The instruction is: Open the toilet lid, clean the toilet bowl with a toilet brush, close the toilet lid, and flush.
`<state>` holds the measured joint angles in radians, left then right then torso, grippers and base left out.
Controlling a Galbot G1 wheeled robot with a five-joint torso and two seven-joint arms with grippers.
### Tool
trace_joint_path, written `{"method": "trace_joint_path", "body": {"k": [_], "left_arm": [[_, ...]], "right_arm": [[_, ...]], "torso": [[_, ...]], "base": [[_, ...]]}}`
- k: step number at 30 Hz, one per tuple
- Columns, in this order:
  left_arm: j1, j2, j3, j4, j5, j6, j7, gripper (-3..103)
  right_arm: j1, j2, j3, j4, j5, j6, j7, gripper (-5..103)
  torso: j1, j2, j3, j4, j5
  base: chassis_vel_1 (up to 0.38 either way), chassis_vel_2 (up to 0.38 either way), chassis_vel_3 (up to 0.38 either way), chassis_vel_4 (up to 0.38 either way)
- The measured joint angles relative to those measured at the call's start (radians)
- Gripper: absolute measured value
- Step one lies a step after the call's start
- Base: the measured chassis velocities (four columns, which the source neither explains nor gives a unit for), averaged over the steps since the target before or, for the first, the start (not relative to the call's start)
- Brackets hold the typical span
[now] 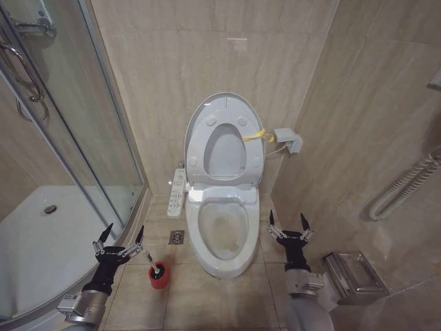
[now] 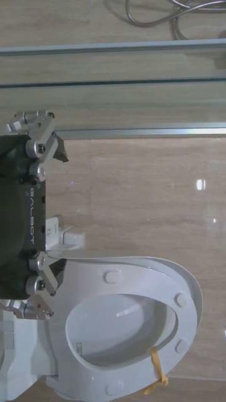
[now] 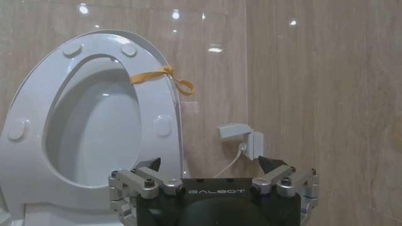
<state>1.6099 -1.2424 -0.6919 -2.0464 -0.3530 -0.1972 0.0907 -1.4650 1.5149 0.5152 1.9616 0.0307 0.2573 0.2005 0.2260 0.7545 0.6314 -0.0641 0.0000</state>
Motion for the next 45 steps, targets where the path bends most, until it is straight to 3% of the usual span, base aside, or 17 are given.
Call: {"method": "trace_joint_path", "body": {"k": [40, 43, 45], "left_arm": [[0.000, -0.003, 0.001, -0.001, 0.002, 0.005, -0.001, 100], [0.007, -0.029, 0.014, -0.020, 0.023, 0.054, -0.021, 100], [0.019, -0.073, 0.035, -0.050, 0.060, 0.137, -0.053, 100]], "right_arm": [[0.000, 0.000, 0.000, 0.000, 0.000, 0.000, 0.000, 100], [0.000, 0.000, 0.000, 0.000, 0.000, 0.000, 0.000, 100], [0.000, 0.000, 0.000, 0.000, 0.000, 0.000, 0.000, 100]], "torso": [[0.000, 0.000, 0.000, 0.0001, 0.0000], [0.000, 0.000, 0.000, 0.0000, 0.0000], [0.000, 0.000, 0.000, 0.0001, 0.0000]], "base": [[-0.004, 0.004, 0.005, -0.004], [0.000, 0.000, 0.000, 0.000], [0.000, 0.000, 0.000, 0.000]]}}
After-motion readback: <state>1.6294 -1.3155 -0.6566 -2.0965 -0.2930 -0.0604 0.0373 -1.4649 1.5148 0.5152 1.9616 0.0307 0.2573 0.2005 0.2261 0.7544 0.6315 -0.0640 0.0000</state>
